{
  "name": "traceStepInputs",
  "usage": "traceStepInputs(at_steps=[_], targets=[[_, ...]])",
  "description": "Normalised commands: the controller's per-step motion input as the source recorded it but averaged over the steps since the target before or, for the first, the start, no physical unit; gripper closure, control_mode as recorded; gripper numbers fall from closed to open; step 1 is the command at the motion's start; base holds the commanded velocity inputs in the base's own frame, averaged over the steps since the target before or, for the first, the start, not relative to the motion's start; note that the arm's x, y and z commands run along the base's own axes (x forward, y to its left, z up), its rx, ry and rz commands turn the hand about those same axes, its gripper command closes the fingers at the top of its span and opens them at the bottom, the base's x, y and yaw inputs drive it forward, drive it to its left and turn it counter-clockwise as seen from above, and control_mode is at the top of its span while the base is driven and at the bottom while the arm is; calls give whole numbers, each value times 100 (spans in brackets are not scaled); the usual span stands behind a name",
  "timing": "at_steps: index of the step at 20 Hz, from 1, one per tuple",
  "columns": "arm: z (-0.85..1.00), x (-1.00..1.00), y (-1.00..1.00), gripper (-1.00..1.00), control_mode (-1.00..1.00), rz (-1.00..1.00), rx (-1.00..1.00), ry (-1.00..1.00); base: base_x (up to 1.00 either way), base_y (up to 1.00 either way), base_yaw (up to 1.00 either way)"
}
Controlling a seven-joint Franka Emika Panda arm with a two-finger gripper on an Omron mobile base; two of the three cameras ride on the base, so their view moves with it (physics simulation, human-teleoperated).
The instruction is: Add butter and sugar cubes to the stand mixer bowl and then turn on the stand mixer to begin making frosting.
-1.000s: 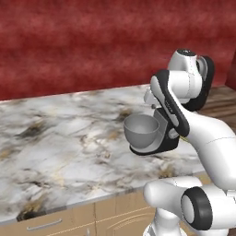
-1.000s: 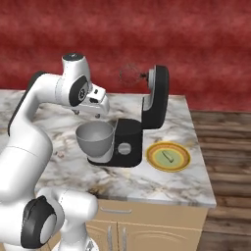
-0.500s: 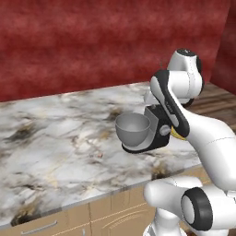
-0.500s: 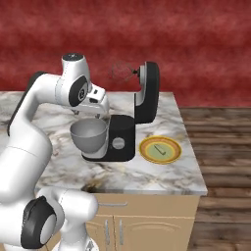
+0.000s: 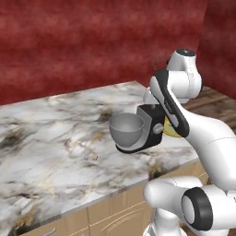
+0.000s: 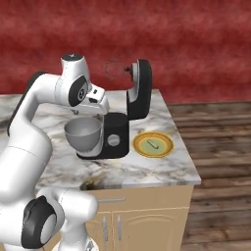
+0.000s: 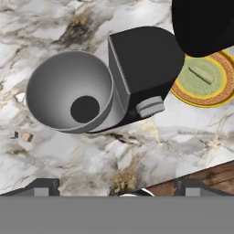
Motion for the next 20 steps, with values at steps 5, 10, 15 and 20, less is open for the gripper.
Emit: traceStepInputs(at_steps=[5,10,15,20], targets=[[0,0,0,-100,100,0,0,0,-37,27,-24],[0,0,0,-100,100,0,0,0,-17,22,-16],[0,0,0,-100,-100,0,0,0,0,4,-2],[-1,-3,0,-100,-100,1,0,-3,0,0,0]])
